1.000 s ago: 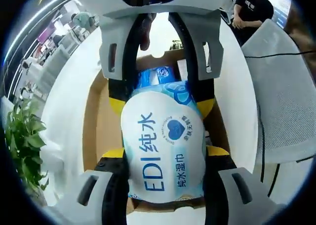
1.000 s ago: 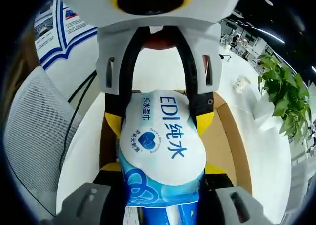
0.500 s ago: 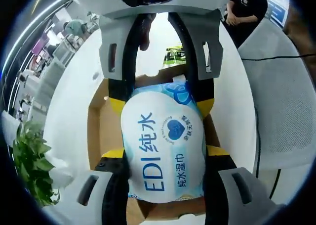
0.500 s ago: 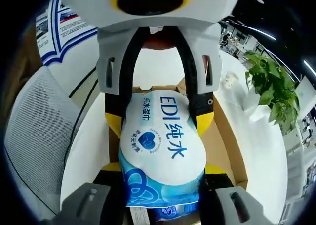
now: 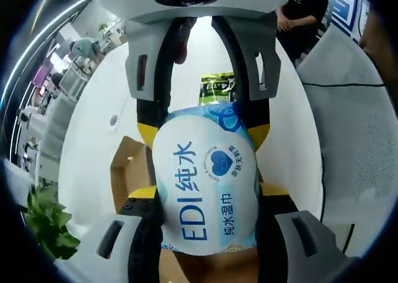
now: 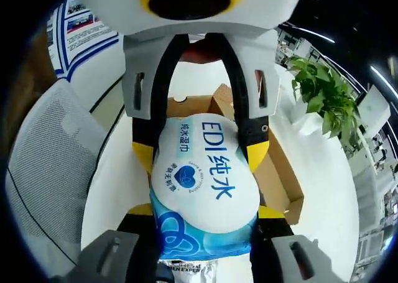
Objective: Operate the shoe box by opening the lid, removing the specified soft item, and placing it in the target area until the item is outside and the box remains undamaged.
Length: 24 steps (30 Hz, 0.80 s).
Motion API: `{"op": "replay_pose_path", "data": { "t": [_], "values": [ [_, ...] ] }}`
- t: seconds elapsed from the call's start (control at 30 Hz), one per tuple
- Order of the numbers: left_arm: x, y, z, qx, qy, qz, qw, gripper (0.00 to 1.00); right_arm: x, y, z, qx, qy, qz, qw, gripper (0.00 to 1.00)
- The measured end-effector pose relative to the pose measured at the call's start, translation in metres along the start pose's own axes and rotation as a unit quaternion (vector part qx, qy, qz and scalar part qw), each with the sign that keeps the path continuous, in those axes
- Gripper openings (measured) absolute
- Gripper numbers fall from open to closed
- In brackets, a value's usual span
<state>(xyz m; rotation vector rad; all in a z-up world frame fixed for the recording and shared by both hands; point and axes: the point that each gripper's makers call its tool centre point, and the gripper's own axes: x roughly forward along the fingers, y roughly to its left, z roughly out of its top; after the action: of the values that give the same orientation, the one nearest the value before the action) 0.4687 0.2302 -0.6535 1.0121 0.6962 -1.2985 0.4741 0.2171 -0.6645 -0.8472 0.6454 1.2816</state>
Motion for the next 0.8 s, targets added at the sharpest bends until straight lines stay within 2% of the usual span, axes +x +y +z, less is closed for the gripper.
{"op": "replay_pose_path", "data": {
  "t": [0.27, 0.8],
  "values": [
    [0.01, -0.002, 0.036, 0.025, -0.006, -0.009, 0.9996, 0.59, -0.025, 0.0, -0.028, 0.019, 0.004, -0.017, 0.9997, 0.55],
    [0.034, -0.002, 0.097, 0.068, -0.017, -0.024, 0.9973, 0.59, -0.069, 0.002, -0.079, 0.054, 0.015, -0.046, 0.9974, 0.55]
  ]
}}
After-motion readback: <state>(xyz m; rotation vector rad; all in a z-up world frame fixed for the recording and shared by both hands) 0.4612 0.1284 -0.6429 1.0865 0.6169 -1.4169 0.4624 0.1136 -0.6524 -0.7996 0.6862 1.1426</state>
